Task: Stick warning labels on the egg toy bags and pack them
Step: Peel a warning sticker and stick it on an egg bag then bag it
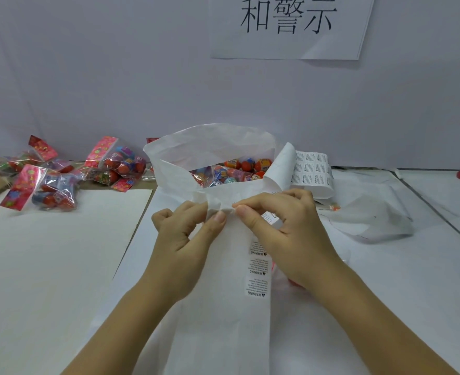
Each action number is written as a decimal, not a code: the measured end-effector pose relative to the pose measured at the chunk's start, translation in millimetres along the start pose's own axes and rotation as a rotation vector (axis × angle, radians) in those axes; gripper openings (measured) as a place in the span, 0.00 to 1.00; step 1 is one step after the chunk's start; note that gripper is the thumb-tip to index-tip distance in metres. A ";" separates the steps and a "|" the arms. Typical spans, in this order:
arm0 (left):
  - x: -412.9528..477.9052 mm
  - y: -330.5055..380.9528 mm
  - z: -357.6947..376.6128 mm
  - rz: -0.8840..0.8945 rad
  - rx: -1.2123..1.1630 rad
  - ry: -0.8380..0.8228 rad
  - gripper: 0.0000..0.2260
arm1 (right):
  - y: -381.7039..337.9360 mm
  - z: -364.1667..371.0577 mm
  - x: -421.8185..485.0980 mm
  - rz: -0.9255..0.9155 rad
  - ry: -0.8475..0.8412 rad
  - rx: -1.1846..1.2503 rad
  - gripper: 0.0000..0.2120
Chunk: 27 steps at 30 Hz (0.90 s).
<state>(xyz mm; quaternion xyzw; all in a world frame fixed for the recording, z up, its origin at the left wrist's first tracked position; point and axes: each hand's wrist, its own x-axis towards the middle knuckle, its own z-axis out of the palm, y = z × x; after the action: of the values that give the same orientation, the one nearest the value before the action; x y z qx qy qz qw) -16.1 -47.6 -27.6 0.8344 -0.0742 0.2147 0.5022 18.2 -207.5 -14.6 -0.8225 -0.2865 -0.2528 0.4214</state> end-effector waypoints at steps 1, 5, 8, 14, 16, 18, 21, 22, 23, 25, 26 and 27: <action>-0.3 -0.8 0.0 0.013 0.002 0.007 0.11 | 0.0 -0.2 0.0 0.002 -0.008 -0.004 0.10; 0.2 -2.4 0.5 0.053 0.029 0.019 0.11 | 0.5 -0.1 0.6 -0.019 -0.017 -0.028 0.11; 0.3 -2.4 0.1 0.045 0.037 0.018 0.12 | 3.8 -0.3 1.3 0.029 -0.055 -0.009 0.13; 0.5 -3.8 -1.6 -0.051 0.031 0.003 0.12 | 8.7 -3.2 5.5 0.191 -0.091 0.119 0.09; 0.7 -4.6 -1.8 -0.114 0.016 0.005 0.11 | 8.3 -3.5 7.3 0.263 -0.001 0.219 0.06; 3.6 -7.7 -2.2 -0.194 0.036 0.016 0.15 | 8.2 -5.0 9.5 0.368 0.122 0.330 0.06; 8.4 -11.7 -2.0 -0.331 0.254 0.078 0.19 | 9.6 -8.8 12.6 0.460 0.247 0.400 0.06; 9.2 -11.2 -2.6 -0.325 0.364 0.131 0.14 | 9.9 -8.7 12.3 0.458 0.262 0.381 0.05; 8.8 -9.0 -3.8 -0.279 0.484 0.185 0.11 | 9.7 -7.8 11.1 0.445 0.270 0.354 0.05; 7.9 -8.1 -5.0 -0.131 0.641 0.252 0.18 | 5.5 -3.8 7.2 0.373 0.283 0.284 0.06; 7.4 -6.2 -5.0 -0.024 0.641 0.260 0.17 | 3.3 -1.4 4.8 0.301 0.288 0.221 0.07; 6.0 -3.4 -4.2 0.095 0.631 0.246 0.14 | 1.8 1.0 2.1 0.200 0.295 0.136 0.08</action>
<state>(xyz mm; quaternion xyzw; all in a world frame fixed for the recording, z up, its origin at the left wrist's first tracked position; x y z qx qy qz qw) -10.7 -41.7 -26.1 0.9121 0.0179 0.3492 0.2140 21.1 -207.0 -14.8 -0.7706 -0.1550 -0.3075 0.5364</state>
